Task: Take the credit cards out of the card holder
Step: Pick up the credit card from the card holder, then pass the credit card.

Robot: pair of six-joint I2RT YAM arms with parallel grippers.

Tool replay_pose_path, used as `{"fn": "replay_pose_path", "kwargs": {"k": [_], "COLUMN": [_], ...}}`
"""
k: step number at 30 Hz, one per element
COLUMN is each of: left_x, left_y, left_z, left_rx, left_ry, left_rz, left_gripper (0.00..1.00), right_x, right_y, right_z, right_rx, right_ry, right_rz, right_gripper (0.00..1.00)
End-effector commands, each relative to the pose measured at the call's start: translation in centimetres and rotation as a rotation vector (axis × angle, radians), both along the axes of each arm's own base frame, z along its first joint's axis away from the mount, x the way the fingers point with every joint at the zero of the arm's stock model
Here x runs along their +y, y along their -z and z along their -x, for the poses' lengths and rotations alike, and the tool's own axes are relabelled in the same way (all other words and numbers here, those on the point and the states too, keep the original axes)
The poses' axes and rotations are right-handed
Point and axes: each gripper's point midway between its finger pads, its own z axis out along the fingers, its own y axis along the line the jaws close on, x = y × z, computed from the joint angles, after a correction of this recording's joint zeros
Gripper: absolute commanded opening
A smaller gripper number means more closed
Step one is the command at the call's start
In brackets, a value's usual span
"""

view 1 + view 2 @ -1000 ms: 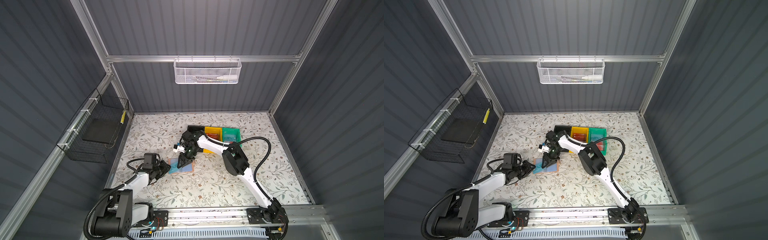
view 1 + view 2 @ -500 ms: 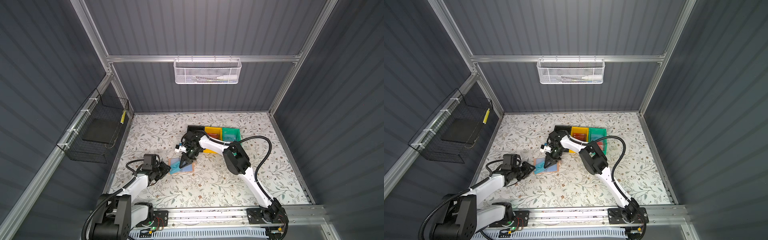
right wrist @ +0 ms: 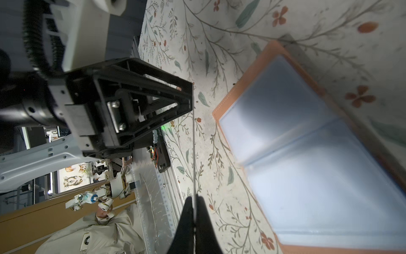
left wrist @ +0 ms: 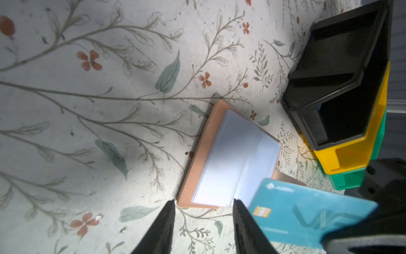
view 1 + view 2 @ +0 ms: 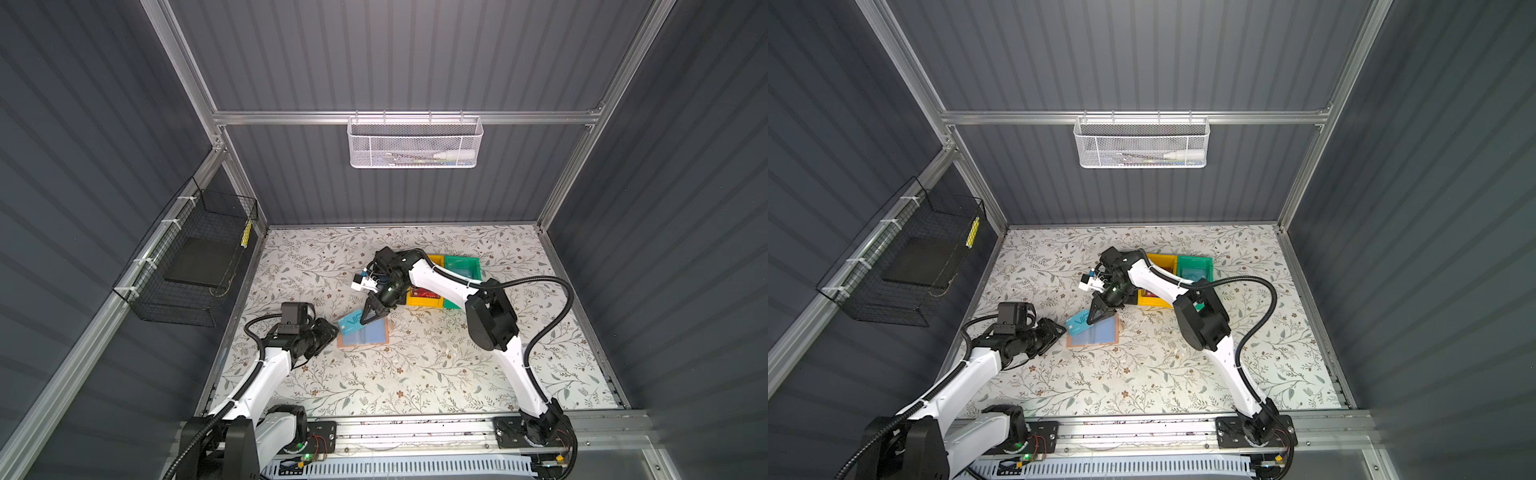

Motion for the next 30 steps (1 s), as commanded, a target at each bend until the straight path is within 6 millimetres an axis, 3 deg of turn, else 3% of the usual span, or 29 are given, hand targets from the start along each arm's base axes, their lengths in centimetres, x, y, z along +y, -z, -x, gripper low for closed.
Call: {"fn": "replay_pose_path", "kwargs": {"k": [1,7,14,23,30], "left_x": [-0.5,-1.7,-4.0,-8.0,-11.5], "left_y": [-1.8,-3.4,-4.9,-10.2,-13.0], "left_z": [-0.8,-2.3,-4.4,-7.4,-7.8], "left_rx": [-0.042,-0.092,-0.143,-0.327,-0.428], "left_ry": [0.027,0.075,0.162,0.324,0.442], "left_rz": [0.024,0.082,0.192,0.418,0.493], "left_gripper": [0.48,0.49,0.49,0.5,0.51], "right_x": [-2.3,-6.8,-11.4,-12.1,-11.6], "right_y": [-2.4,-4.4,-5.1,-6.6,-7.8], "right_z": [-0.5,-2.4,-3.4,-2.1,-2.5], "right_rx": [-0.016,-0.058,-0.067,-0.072,-0.075], "right_ry": [0.015,0.111,0.183,0.11,0.113], "right_rz": [-0.022,-0.018,-0.027,-0.066,-0.105], "right_gripper": [0.02,0.02,0.02,0.02,0.02]}}
